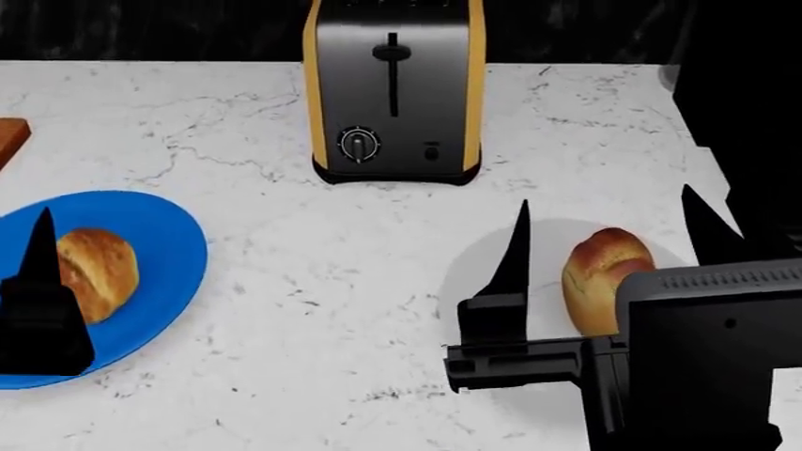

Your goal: Place all breads on the cutting board.

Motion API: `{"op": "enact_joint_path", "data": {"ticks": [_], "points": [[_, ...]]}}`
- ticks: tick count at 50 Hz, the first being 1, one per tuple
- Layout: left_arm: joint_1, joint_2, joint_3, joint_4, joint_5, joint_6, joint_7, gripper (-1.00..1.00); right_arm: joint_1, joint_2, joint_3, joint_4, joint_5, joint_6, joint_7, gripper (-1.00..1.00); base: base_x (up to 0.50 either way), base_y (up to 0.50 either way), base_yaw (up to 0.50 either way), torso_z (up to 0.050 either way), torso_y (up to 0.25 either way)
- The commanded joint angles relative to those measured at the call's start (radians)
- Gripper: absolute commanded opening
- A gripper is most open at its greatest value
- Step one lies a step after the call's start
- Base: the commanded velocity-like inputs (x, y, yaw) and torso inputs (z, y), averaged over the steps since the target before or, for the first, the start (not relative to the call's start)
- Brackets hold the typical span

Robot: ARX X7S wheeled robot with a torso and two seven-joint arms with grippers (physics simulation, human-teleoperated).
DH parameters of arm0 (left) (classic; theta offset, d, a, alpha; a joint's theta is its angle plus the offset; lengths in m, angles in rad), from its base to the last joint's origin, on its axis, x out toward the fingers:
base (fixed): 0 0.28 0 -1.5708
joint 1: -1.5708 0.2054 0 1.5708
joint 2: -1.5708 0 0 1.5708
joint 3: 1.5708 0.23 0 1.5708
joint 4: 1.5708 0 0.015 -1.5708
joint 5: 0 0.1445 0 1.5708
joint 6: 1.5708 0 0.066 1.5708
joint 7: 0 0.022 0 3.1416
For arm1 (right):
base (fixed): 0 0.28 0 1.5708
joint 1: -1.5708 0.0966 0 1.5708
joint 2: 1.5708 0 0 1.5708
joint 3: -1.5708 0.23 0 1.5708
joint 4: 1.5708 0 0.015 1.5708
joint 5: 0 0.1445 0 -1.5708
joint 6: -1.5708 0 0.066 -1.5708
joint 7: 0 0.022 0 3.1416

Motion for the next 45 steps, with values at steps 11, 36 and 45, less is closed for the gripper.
{"op": "enact_joint_path", "data": {"ticks": [11,36,45], "points": [[0.020,-0.031,0.004,0.005,-0.008,0.052,0.023,1.00,-0.007,0.011,-0.004,0.000,0.018,-0.001,0.023,1.00,0.16,0.15,0.00,0.000,0.000],[0.019,-0.052,0.042,-0.021,-0.006,0.065,0.004,1.00,-0.013,0.022,0.009,0.002,0.053,0.006,0.045,1.00,0.16,0.02,0.00,0.000,0.001],[0.011,-0.064,0.037,-0.020,-0.050,0.065,-0.032,1.00,-0.008,0.022,0.029,-0.015,0.076,0.030,0.065,1.00,0.16,0.00,0.00,0.000,0.000]]}}
